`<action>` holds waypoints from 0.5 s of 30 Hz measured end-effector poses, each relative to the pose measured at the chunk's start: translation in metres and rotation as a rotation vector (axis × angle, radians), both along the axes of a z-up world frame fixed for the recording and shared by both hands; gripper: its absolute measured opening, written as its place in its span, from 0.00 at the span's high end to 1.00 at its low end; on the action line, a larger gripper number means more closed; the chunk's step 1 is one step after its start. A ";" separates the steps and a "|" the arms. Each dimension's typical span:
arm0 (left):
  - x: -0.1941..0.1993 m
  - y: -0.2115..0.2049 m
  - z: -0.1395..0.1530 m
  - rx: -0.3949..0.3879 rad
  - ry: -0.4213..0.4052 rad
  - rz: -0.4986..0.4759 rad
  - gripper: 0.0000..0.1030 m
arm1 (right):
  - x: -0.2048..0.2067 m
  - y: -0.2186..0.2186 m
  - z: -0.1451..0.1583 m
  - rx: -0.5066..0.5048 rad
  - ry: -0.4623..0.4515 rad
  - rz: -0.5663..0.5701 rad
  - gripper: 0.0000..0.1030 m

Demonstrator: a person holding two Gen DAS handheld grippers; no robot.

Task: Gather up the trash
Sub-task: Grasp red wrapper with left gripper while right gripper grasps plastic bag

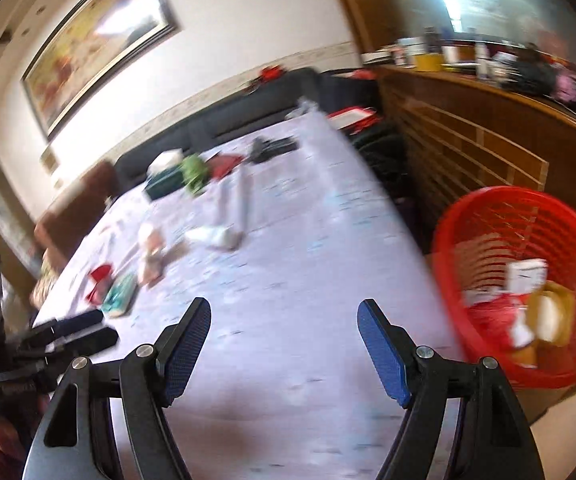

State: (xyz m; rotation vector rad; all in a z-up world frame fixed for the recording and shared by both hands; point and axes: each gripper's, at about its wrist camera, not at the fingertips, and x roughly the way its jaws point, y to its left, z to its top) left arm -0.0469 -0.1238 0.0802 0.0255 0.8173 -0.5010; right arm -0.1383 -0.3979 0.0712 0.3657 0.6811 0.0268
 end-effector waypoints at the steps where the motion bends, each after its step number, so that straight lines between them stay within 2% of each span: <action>1: 0.009 0.020 0.002 0.016 -0.014 0.057 0.27 | 0.003 0.010 -0.001 -0.003 0.004 0.019 0.22; 3: 0.026 0.049 0.002 0.041 -0.009 0.147 0.27 | 0.010 0.024 -0.002 -0.007 0.011 0.047 0.22; 7: 0.069 0.098 -0.010 0.036 0.029 0.278 0.27 | 0.024 0.048 -0.003 0.000 0.041 0.103 0.22; 11: 0.106 0.118 -0.035 0.001 0.105 0.313 0.31 | 0.032 0.059 -0.003 0.001 0.060 0.124 0.22; 13: 0.120 0.122 -0.047 -0.035 0.152 0.291 0.38 | 0.035 0.063 -0.002 -0.003 0.066 0.130 0.22; 15: 0.128 0.118 -0.056 -0.038 0.177 0.282 0.40 | 0.037 0.066 -0.002 -0.007 0.070 0.135 0.22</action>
